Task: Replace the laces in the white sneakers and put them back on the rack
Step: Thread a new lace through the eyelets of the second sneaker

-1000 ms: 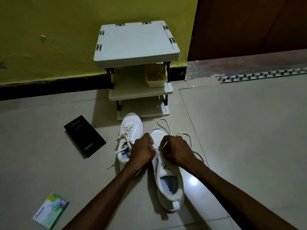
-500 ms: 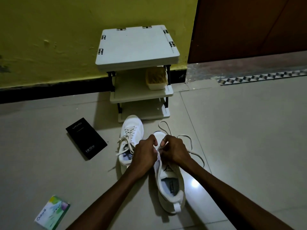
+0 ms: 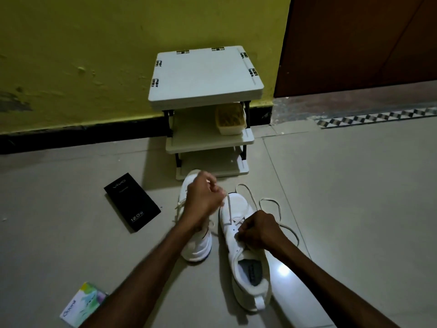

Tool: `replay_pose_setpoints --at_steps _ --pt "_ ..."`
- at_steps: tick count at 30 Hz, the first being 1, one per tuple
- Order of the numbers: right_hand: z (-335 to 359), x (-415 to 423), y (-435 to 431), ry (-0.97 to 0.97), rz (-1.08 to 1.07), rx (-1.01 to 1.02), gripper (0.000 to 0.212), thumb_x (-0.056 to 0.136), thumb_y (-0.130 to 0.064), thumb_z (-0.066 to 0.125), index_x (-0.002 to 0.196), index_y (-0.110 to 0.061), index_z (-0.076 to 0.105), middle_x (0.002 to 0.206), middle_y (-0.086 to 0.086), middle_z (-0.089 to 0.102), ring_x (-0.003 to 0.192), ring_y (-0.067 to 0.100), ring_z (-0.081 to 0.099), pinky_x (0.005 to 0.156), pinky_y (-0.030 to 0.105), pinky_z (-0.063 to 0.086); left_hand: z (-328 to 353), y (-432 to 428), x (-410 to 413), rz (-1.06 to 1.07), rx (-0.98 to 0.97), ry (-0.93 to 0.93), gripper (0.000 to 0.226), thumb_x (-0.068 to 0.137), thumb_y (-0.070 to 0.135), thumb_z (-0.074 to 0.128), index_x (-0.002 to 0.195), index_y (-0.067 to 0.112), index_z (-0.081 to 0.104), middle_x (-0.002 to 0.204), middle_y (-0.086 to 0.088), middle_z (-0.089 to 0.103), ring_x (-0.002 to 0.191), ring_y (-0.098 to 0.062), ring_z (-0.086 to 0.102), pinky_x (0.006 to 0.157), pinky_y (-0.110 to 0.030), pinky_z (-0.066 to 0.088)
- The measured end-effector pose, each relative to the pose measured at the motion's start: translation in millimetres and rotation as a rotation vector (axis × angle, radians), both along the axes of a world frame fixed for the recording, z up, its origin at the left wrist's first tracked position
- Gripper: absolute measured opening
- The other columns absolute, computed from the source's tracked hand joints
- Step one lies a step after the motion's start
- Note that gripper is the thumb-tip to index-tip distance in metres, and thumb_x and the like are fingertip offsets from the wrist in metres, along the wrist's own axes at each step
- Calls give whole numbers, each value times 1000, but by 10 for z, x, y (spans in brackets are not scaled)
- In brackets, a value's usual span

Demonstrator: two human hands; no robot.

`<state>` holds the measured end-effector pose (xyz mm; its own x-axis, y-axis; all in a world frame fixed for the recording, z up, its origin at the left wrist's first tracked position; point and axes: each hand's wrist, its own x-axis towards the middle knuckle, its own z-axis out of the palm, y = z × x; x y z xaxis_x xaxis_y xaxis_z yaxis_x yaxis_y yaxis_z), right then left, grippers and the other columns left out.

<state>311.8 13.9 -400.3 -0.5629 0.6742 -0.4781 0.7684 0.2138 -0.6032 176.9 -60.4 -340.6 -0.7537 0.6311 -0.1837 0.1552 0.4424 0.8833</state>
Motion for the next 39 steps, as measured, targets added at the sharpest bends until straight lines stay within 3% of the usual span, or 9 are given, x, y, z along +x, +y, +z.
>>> replay_pose_setpoints --at_steps 3,7,10,13,17,25,29,34,39 --pt "-19 -14 3 -3 -11 -22 15 74 -22 82 82 -10 78 85 6 75 80 16 70 74 29 59 735 58 -193 159 484 -539 28 87 -13 57 97 13 49 86 -9 66 72 -17 67 71 -27 60" --pt "-51 -8 -19 6 -34 -4 16 73 -21 80 81 -7 77 86 7 75 77 14 69 73 28 56 1076 0 -177 134 796 -914 25 89 -13 49 83 11 51 81 -11 67 76 -17 71 91 -45 56" --pt "-78 18 -32 39 -41 -9 20 73 -22 80 81 -5 76 85 9 75 73 14 68 69 28 56 813 -18 -29 27 660 -1042 26 90 -14 41 89 9 51 89 -16 60 67 -18 68 61 -29 60" --pt "-82 35 -27 56 -50 -8 18 73 -22 79 80 -6 77 83 8 75 80 18 71 73 33 58 344 13 53 -202 3 -470 26 90 -8 45 96 14 57 85 -9 57 63 -13 54 46 -19 42" --pt "-84 38 -37 63 -33 6 16 75 -23 74 81 -8 77 83 8 74 82 19 70 72 31 56 -219 -25 199 -543 -594 301 19 91 13 55 110 14 60 113 -8 64 103 -24 61 81 -28 45" --pt "-100 59 -61 107 -68 -27 21 68 -20 76 77 -2 74 82 14 73 67 12 63 68 34 56 -434 -29 369 -504 -650 721 17 91 10 56 107 6 58 116 -13 61 107 -31 60 76 -32 42" --pt "-100 50 -55 102 -80 -31 22 69 -23 78 79 -3 75 85 12 74 86 20 70 75 36 56 -448 -56 363 -495 -585 764 13 87 8 56 100 7 60 107 -12 64 99 -30 62 69 -29 36" --pt "-122 47 -64 87 -74 -7 28 67 -25 80 78 -1 73 85 13 73 86 23 70 73 38 57 -454 -72 153 -376 -344 424 13 73 3 60 67 13 67 74 -4 70 75 -22 66 62 -29 51" --pt "-131 31 -57 72 -53 -5 26 68 -21 81 77 1 72 80 14 73 70 19 68 66 35 56 394 26 -88 -189 174 -460 34 72 -23 38 67 7 54 60 -2 60 57 -14 56 48 -19 45"
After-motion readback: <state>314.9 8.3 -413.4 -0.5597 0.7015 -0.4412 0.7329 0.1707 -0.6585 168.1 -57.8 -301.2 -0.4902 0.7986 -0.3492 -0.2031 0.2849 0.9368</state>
